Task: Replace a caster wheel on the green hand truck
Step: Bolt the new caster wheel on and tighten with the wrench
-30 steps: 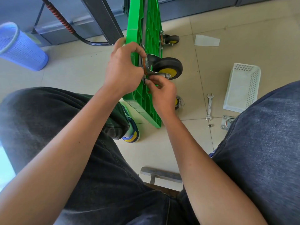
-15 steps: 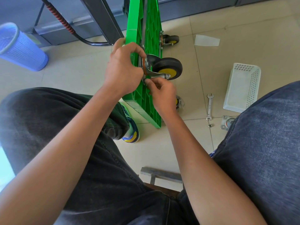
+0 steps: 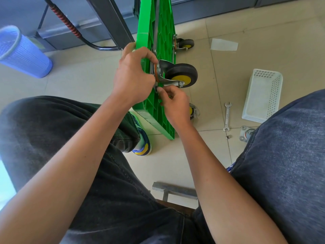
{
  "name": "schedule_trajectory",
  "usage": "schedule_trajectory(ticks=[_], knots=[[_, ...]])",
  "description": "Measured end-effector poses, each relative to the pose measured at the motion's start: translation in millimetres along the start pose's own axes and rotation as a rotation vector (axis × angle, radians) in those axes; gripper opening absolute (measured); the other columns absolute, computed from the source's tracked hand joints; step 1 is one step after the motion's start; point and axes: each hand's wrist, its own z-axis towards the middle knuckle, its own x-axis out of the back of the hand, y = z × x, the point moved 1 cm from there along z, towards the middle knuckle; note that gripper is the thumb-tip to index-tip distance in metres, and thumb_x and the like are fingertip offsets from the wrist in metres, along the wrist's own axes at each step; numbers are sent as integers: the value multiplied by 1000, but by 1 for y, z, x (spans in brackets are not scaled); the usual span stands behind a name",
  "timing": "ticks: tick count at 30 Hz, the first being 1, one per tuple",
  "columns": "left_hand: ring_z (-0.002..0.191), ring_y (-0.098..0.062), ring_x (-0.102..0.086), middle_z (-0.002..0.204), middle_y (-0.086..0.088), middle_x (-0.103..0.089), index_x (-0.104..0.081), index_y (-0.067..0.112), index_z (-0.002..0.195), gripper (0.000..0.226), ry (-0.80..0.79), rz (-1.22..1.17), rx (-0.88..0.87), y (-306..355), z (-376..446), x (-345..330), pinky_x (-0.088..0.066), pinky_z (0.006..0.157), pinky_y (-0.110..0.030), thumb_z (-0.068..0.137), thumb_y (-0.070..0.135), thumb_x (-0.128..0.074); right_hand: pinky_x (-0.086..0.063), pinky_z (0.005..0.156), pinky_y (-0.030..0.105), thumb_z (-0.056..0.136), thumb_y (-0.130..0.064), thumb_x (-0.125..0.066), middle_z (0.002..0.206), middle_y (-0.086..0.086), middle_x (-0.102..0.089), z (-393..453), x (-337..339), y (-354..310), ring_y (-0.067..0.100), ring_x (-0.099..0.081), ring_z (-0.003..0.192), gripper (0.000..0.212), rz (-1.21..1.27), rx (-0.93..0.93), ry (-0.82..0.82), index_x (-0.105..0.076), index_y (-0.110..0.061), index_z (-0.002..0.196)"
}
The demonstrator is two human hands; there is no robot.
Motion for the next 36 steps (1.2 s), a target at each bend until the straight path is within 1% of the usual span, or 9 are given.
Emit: schedule_trajectory(ticks=[6,8,12,17,21,26,31,33,36], knots=[[126,-32,-52,147,-7,-46,-59,43,89,49,-7,-1,-8,0,0,0,-43,74,-26,67,0,-67,-51,69,17,95,-27,-72,89,-7,-73,-2,0,-4,2,-66,82,21,12,21,66,-76,-9,104],[126,-32,-52,146,-7,-47,-59,43,89,48,-9,-8,-12,-1,0,0,-43,76,-28,66,1,-67,-55,71,21,94,-24,-73,89,-6,-73,-2,-1,-5,4,-67,83,19,56,9,83,-76,-9,105],[124,-32,-53,143,-9,-48,-58,43,88,49,-10,-16,-23,-1,0,0,-42,75,-28,66,1,-67,-61,77,38,94,-18,-73,89,-4,-75,-3,-3,-5,12,-71,83,14,97,3,61,-77,-9,104],[125,-32,-52,143,-9,-48,-59,41,90,48,-4,-3,-25,-1,-1,-1,-38,69,-18,67,-1,-68,-59,78,28,93,-14,-73,91,-2,-74,-4,0,-4,10,-70,87,17,83,-31,30,-75,-10,109],[125,-32,-52,143,-8,-48,-59,41,89,48,-1,1,-30,0,-1,-1,-37,67,-15,67,-1,-68,-59,77,31,92,-15,-74,88,-2,-74,-5,0,-4,11,-71,84,14,101,-35,29,-76,-12,105],[125,-31,-52,143,-9,-48,-59,39,91,47,6,18,-32,0,-1,-1,-33,65,-10,69,-1,-70,-57,69,32,94,-23,-73,81,-1,-74,-6,0,-3,15,-70,75,11,111,-44,25,-77,-12,95],[124,-31,-52,144,-8,-48,-59,39,91,47,-6,22,-36,1,-1,0,-34,66,-11,70,-1,-69,-49,59,21,96,-30,-71,75,-2,-75,-7,3,-3,12,-69,68,23,92,-52,19,-79,-9,90],[125,-31,-52,144,-8,-47,-59,40,91,47,-11,11,-34,1,-1,0,-36,66,-15,69,-1,-69,-52,61,26,96,-29,-71,74,-3,-74,-7,3,-2,15,-69,69,23,86,-44,35,-80,-10,88],[118,-27,-54,140,-6,-49,-59,38,90,46,-4,-3,-35,1,-2,0,-36,64,-14,67,-1,-67,-60,74,43,94,-25,-70,80,-4,-75,-5,1,1,18,-71,77,16,116,-50,81,-80,-13,94]])
